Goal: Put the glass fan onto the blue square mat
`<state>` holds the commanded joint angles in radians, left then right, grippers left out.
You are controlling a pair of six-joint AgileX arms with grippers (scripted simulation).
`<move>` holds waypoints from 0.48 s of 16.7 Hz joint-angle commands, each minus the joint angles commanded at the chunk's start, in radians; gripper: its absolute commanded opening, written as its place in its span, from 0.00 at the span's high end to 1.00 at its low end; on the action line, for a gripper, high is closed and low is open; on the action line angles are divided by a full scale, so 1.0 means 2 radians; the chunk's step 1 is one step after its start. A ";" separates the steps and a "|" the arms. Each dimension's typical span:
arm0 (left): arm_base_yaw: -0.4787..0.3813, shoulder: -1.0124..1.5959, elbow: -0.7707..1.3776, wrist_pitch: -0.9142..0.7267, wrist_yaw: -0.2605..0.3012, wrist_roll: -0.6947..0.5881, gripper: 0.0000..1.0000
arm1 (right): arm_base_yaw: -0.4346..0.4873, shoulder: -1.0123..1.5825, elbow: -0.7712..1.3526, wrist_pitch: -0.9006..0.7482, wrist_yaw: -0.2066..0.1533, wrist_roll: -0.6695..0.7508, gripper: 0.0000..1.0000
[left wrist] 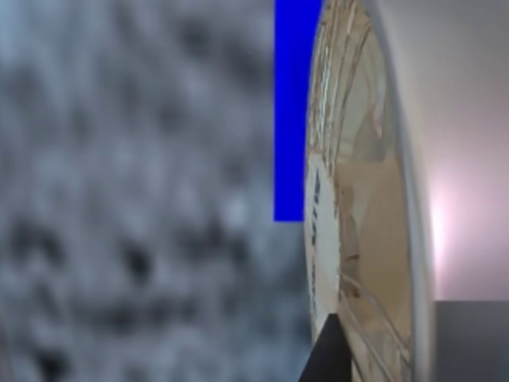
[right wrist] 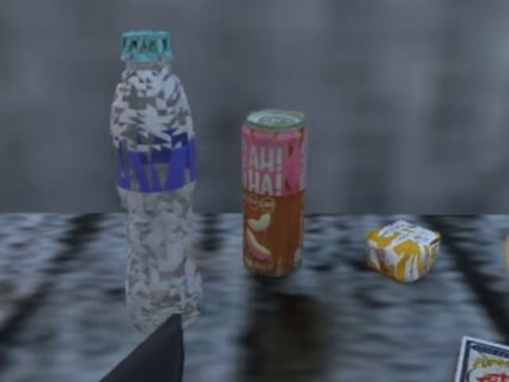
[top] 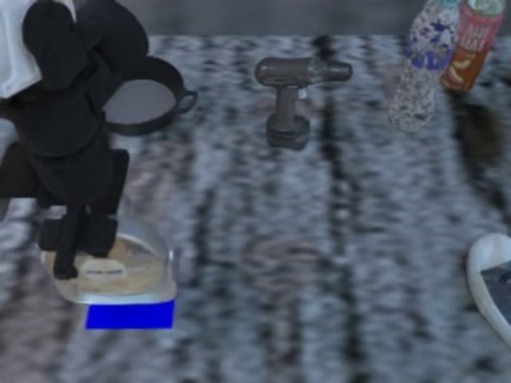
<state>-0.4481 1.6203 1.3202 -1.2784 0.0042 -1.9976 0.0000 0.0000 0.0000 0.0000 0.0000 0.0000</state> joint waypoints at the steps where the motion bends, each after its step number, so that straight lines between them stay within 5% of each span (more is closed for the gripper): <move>1: 0.000 0.001 -0.011 0.012 0.000 0.001 1.00 | 0.000 0.000 0.000 0.000 0.000 0.000 0.00; 6: 0.001 0.003 -0.021 0.023 0.000 0.001 1.00 | 0.000 0.000 0.000 0.000 0.000 0.000 0.00; 8: 0.001 0.003 -0.021 0.023 0.000 0.001 0.85 | 0.000 0.000 0.000 0.000 0.000 0.000 0.00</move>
<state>-0.4454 1.6255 1.2775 -1.2330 0.0046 -1.9951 0.0000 0.0000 0.0000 0.0000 0.0000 0.0000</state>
